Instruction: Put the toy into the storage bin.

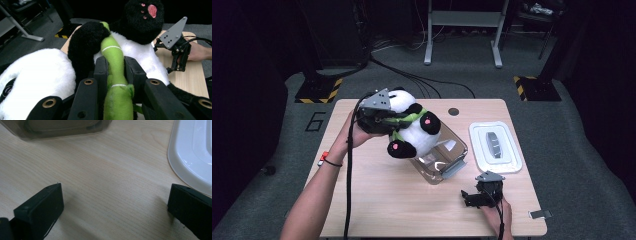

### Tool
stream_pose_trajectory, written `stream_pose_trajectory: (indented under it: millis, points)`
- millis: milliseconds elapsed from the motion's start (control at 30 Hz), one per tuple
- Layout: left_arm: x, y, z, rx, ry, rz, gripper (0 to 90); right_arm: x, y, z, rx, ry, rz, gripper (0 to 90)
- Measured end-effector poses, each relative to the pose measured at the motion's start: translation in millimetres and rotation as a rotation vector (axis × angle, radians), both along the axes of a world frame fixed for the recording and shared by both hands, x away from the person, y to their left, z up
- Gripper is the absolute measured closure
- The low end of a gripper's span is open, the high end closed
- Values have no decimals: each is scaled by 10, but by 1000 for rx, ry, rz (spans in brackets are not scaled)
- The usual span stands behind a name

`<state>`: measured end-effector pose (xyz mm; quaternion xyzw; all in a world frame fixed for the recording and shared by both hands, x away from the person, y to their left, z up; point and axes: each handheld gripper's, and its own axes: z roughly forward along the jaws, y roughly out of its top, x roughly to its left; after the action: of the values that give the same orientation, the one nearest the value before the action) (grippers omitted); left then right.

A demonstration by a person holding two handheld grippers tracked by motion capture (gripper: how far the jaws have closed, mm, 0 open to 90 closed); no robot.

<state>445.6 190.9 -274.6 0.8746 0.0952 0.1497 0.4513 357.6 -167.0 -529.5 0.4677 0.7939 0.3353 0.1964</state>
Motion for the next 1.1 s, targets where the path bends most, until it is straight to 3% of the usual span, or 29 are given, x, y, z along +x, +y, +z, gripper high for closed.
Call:
stream_pose_trajectory:
  millis: [400, 733, 1100]
  points:
    - [164, -355, -86, 19, 9, -66, 738, 3, -4, 0, -1, -1, 4, 0]
    - [283, -622, -275, 26, 60, -85, 738, 3, -3, -1, -2, -2, 3, 0]
    - [360, -770, -482, 91, 131, -75, 737, 2, -5, 0, -1, -1, 5, 0]
